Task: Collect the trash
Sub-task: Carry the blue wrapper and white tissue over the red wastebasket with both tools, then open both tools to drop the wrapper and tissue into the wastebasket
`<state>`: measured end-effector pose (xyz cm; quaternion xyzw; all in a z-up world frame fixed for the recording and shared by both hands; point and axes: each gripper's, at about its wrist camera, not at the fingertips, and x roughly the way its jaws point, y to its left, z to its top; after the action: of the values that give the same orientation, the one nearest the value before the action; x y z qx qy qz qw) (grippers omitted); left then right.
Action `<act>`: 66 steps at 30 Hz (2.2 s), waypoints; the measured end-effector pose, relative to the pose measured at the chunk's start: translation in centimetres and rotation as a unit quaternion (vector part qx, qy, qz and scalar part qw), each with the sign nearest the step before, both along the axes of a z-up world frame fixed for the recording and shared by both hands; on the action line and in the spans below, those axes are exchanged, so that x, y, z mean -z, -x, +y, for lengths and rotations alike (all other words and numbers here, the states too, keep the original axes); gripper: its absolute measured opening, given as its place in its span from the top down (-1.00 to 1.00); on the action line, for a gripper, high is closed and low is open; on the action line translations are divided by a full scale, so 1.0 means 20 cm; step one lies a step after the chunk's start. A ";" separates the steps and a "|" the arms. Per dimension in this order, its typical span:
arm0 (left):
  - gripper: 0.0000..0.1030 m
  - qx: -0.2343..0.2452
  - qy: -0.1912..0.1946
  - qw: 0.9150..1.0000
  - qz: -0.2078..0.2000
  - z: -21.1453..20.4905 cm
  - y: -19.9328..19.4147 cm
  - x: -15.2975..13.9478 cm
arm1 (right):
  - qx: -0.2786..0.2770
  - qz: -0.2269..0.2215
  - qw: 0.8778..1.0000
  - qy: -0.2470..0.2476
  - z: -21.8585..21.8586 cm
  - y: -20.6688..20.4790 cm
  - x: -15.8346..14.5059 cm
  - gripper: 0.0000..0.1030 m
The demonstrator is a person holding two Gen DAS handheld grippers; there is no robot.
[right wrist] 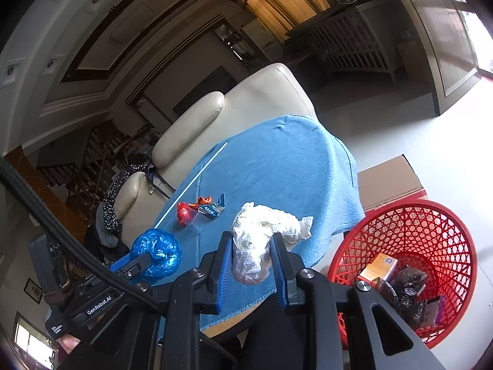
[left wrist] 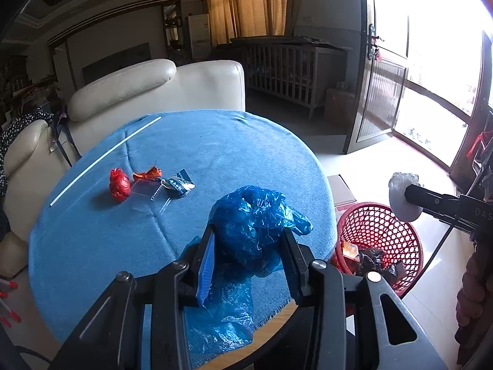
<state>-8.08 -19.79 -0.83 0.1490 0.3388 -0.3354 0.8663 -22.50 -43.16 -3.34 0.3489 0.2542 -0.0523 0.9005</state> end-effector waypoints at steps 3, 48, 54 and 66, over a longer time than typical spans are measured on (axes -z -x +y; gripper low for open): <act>0.19 0.005 -0.002 1.000 -0.003 -0.02 0.01 0.00 | 0.004 -0.001 1.000 0.000 -0.01 0.02 0.00 0.48; 0.19 0.088 -0.021 0.996 -0.019 -0.32 0.12 -0.05 | 0.055 -0.005 0.998 -0.015 -0.16 0.20 0.02 0.48; 0.19 0.109 -0.015 0.994 -0.008 -0.39 0.13 -0.05 | 0.071 -0.008 0.997 -0.016 -0.22 0.25 0.02 0.48; 0.19 0.166 0.001 0.986 0.027 -0.58 0.18 -0.05 | 0.109 -0.013 0.994 -0.027 -0.33 0.36 0.04 0.48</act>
<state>-11.68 -31.31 0.10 0.1934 0.3325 -0.4783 0.7895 -29.77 -49.67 -4.20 0.3994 0.2047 -0.1385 0.8828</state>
